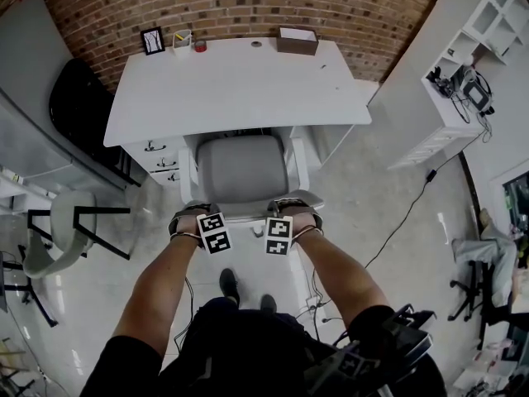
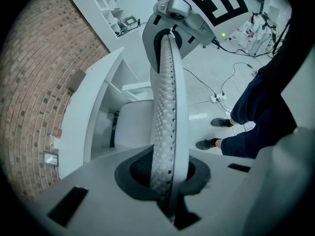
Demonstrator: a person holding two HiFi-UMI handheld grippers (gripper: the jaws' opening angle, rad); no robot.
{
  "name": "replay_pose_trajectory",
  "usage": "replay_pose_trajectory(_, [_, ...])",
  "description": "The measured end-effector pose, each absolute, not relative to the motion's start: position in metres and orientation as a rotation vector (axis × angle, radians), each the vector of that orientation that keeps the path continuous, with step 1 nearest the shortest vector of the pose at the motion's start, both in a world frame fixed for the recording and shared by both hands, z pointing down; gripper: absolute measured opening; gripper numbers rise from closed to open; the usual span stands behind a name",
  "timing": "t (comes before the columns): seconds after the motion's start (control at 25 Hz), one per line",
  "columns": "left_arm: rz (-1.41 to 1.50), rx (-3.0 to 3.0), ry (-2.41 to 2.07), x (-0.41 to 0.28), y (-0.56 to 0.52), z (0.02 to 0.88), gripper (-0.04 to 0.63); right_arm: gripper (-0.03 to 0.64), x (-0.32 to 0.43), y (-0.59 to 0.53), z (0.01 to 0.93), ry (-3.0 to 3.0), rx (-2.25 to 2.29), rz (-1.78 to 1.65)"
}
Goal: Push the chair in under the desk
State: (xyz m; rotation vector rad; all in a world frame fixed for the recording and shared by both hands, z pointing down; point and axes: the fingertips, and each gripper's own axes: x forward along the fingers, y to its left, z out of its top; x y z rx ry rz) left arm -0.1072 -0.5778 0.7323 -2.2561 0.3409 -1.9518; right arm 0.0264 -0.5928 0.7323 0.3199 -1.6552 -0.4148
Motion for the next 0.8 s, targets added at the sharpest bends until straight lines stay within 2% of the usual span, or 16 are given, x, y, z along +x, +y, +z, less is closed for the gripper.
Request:
replay_pose_trajectory(0.2, [-1.955,-2.279,0.358,-0.107,-0.579,0.733,0.062,0.019,0.027,-0.592,0.734,-1.659,0.328,-0.369])
replay_pose_trajectory(0.28, [-1.924,-2.312,0.394,-0.105,-0.579,0.730,0.088,0.057,0.027,-0.592,0.732,-1.686,0.355,-0.331])
replay_pose_trajectory(0.4, [-1.822,-2.423,0.445,-0.099,-0.575,0.717,0.174,0.141,0.024,-0.588,0.720,-1.777,0.411,-0.262])
replay_pose_trajectory(0.52, [-1.723,-2.487,0.499,-0.100,-0.570,0.699,0.190,0.197,0.021,-0.582,0.702,-1.855,0.467,-0.222])
replay_pose_trajectory(0.64, [-1.615,-2.575,0.611,-0.101,-0.564,0.680,0.190,0.206,0.021,-0.574,0.682,-1.925,0.528,-0.208])
replay_pose_trajectory(0.8, [-1.437,-2.753,0.880,-0.100,-0.560,0.646,0.178,0.165,0.028,-0.564,0.656,-2.009,0.633,-0.135])
